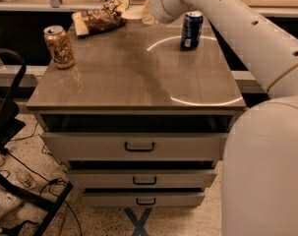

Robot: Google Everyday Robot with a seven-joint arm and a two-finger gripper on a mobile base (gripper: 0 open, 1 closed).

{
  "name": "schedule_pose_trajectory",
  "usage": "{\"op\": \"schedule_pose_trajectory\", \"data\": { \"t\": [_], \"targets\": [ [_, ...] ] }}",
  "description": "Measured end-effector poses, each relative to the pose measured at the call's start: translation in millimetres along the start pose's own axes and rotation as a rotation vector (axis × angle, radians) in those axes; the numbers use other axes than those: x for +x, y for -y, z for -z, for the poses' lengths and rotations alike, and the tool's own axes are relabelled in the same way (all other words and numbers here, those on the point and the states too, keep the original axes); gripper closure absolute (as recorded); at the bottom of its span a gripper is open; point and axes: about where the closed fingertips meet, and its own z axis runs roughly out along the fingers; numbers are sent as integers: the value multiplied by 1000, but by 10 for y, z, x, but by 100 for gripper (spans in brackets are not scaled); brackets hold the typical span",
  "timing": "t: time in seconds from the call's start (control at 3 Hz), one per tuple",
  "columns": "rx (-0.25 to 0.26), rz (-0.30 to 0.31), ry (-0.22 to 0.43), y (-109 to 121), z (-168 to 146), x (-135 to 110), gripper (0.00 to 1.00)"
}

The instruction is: Move paper bowl near brown chip bag

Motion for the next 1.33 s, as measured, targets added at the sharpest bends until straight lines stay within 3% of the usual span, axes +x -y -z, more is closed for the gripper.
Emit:
{"op": "schedule_pose_trajectory", "data": {
  "t": [0.33, 0.67, 1.33],
  "targets": [
    [50, 7, -79, 183, -76, 341, 100],
    [63, 37, -118, 355, -170, 585, 100],
    [49, 37, -79, 336, -591, 696, 100]
  ]
}}
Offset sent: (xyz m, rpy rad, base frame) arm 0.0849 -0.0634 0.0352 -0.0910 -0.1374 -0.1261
